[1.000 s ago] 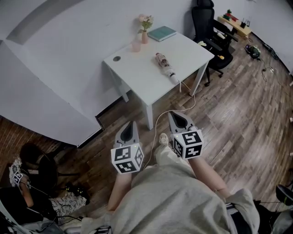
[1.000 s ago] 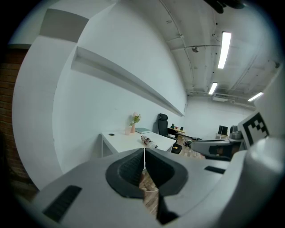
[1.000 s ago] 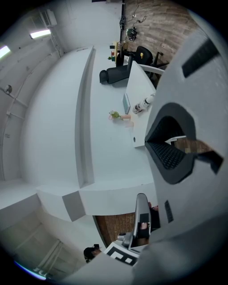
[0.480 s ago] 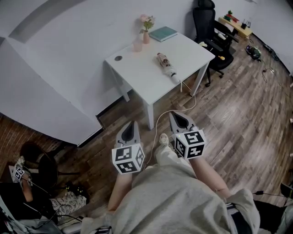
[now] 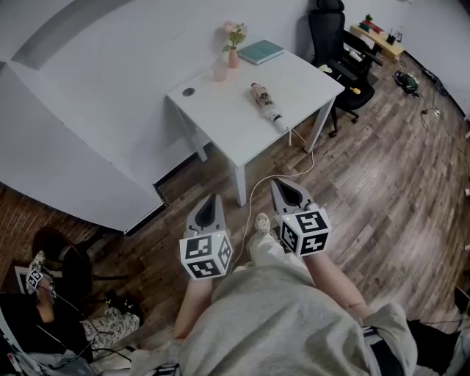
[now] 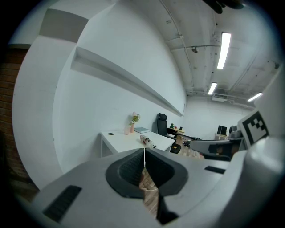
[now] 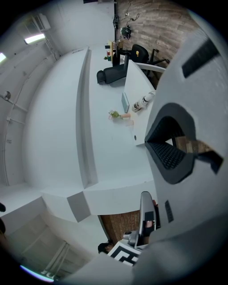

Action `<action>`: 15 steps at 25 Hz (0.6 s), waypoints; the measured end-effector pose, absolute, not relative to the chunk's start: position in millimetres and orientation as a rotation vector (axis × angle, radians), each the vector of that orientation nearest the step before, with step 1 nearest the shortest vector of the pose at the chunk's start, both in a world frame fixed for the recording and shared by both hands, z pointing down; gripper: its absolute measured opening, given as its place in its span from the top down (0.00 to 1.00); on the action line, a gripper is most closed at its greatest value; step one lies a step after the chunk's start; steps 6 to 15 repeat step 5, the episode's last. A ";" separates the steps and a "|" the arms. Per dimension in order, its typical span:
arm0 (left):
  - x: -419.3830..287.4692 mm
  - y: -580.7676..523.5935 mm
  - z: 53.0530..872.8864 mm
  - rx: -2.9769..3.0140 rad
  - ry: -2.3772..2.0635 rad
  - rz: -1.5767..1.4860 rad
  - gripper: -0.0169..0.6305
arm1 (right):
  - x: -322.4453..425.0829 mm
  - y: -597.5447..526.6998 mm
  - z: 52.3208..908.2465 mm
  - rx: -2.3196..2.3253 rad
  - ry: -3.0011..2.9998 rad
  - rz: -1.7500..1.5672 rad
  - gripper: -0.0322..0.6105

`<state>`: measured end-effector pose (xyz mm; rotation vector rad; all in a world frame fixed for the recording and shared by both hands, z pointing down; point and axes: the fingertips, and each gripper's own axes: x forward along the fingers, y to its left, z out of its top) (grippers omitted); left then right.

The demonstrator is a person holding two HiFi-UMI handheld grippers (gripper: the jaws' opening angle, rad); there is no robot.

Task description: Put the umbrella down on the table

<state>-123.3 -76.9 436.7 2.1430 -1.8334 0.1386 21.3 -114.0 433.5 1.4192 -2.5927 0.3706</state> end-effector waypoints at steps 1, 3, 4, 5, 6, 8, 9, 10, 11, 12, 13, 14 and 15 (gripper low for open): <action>-122.5 -76.7 436.9 2.142 -1.833 0.139 0.96 | 22.2 -113.7 433.9 1.420 -2.592 0.373 0.95; -121.1 -76.1 437.9 2.140 -1.832 0.142 0.96 | 23.8 -113.3 435.3 1.421 -2.591 0.376 0.95; -120.5 -75.8 438.6 2.139 -1.831 0.142 0.96 | 24.4 -113.2 436.1 1.420 -2.591 0.378 0.95; -120.0 -75.5 439.4 2.138 -1.831 0.143 0.96 | 25.0 -113.1 437.0 1.420 -2.590 0.379 0.95; -120.0 -75.5 439.4 2.138 -1.831 0.143 0.96 | 25.0 -113.1 437.0 1.420 -2.590 0.379 0.95; -120.0 -75.5 439.4 2.138 -1.831 0.143 0.96 | 25.0 -113.1 437.0 1.420 -2.590 0.379 0.95; -120.0 -75.5 439.4 2.138 -1.831 0.143 0.96 | 25.0 -113.1 437.0 1.420 -2.590 0.379 0.95; -120.0 -75.5 439.4 2.138 -1.831 0.143 0.96 | 25.0 -113.1 437.0 1.420 -2.590 0.379 0.95; -120.0 -75.5 439.4 2.138 -1.831 0.143 0.96 | 25.0 -113.1 437.0 1.420 -2.590 0.379 0.95; -120.0 -75.5 439.4 2.138 -1.831 0.143 0.96 | 25.0 -113.1 437.0 1.420 -2.590 0.379 0.95; -120.0 -75.5 439.4 2.138 -1.831 0.143 0.96 | 25.0 -113.1 437.0 1.420 -2.590 0.379 0.95; -120.0 -75.5 439.4 2.138 -1.831 0.143 0.96 | 25.0 -113.1 437.0 1.420 -2.590 0.379 0.95; -120.0 -75.5 439.4 2.138 -1.831 0.143 0.96 | 25.0 -113.1 437.0 1.420 -2.590 0.379 0.95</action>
